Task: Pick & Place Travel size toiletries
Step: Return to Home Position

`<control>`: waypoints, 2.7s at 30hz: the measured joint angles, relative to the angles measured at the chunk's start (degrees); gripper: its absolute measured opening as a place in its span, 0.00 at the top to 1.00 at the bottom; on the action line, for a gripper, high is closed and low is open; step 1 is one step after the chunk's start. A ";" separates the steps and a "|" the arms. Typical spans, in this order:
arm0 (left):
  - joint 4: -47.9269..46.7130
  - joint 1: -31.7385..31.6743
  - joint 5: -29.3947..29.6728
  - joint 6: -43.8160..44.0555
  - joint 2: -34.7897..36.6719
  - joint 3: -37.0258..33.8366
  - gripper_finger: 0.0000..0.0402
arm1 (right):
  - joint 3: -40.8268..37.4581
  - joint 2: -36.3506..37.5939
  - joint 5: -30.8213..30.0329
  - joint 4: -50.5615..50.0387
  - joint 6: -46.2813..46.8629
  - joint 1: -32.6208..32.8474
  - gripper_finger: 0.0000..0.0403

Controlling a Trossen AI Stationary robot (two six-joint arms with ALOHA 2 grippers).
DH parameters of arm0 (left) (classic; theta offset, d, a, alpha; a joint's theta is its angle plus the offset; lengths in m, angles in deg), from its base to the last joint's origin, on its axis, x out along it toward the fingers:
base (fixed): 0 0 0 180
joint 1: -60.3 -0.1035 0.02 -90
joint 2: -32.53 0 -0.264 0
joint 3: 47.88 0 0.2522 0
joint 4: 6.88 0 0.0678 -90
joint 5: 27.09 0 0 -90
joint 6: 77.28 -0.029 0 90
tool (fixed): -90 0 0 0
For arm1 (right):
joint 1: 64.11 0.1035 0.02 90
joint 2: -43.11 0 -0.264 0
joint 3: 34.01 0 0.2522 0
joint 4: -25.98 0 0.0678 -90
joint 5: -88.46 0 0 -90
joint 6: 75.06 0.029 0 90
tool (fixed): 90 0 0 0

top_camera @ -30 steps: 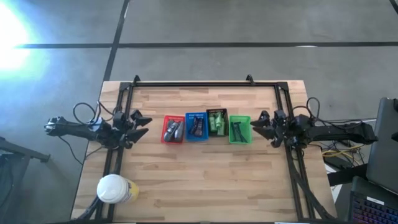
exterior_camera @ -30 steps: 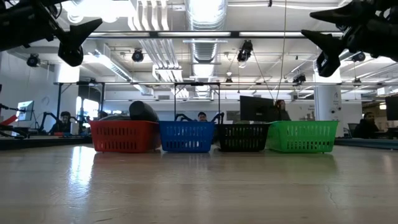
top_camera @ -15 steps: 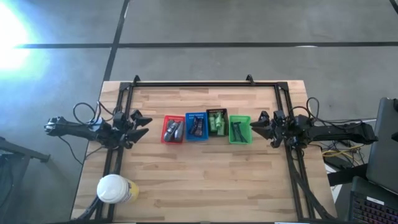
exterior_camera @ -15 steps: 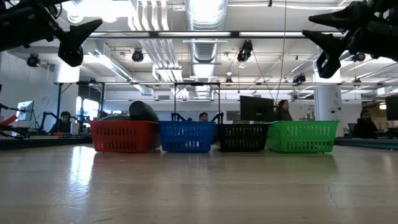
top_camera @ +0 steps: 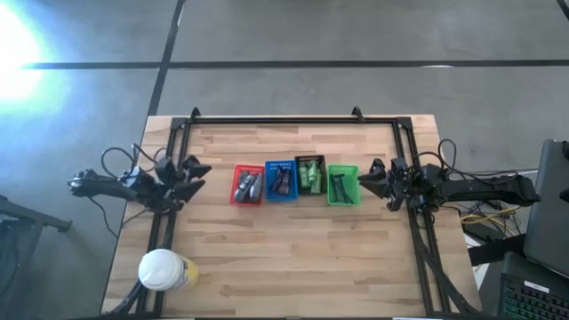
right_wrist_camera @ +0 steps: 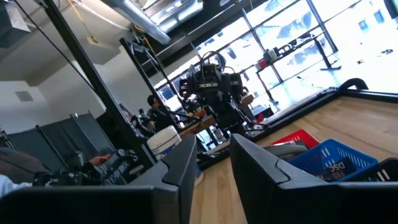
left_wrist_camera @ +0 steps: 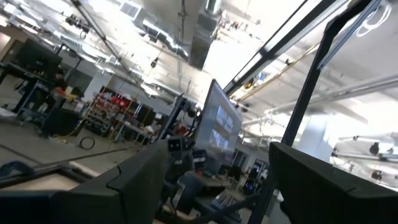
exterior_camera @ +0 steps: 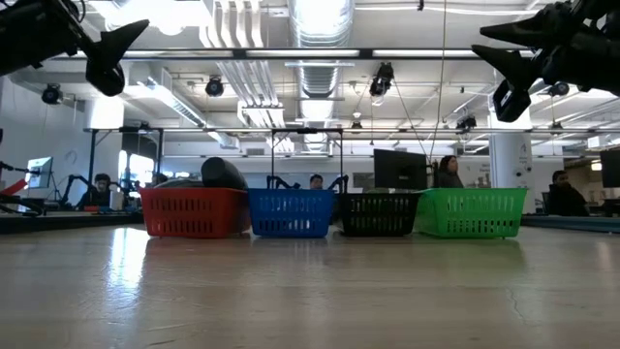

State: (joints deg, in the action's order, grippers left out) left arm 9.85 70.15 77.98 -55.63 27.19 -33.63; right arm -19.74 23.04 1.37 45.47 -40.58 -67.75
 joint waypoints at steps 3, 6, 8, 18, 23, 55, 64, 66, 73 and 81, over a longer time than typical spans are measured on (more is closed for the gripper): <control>0.07 0.00 0.00 -0.01 2.14 0.00 0.29 | 0.00 0.00 0.04 0.01 0.00 0.00 0.78; 0.15 0.00 0.00 -0.02 3.61 -0.02 0.29 | 0.00 0.00 0.04 0.01 0.00 0.00 0.80; -0.02 0.00 -0.04 -0.02 4.11 -0.03 0.29 | 0.00 0.02 0.04 0.01 0.00 0.00 0.82; -14.45 -1.99 -0.20 -0.02 5.21 -0.07 0.29 | 0.02 0.36 0.04 0.05 0.00 0.00 0.86; -27.49 -7.64 -0.96 -0.34 4.97 -0.08 0.29 | 0.02 1.81 0.04 -0.26 0.00 0.00 0.87; -27.75 -16.87 -2.23 -0.42 5.12 -0.13 0.29 | 0.07 19.18 0.01 -28.49 -0.02 -0.02 0.65; -27.75 -16.85 -2.22 -0.42 5.00 -0.15 0.29 | 0.07 18.18 0.04 -28.48 -0.02 -0.02 0.60; -27.73 -16.85 -2.21 -0.43 5.00 -0.15 0.29 | 0.07 18.08 0.01 -28.49 -0.02 -0.01 0.59; -27.73 -16.81 -2.21 -0.41 5.00 -0.15 0.29 | 0.07 18.10 0.01 -28.49 -0.02 -0.02 0.55; -27.71 -16.81 -2.21 -0.41 5.00 -0.15 0.29 | 0.04 18.10 0.01 -28.49 -0.02 -0.02 0.52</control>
State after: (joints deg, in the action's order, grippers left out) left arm -17.86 53.34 75.77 -56.05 32.19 -33.78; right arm -19.69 41.14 1.38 16.97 -40.60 -67.77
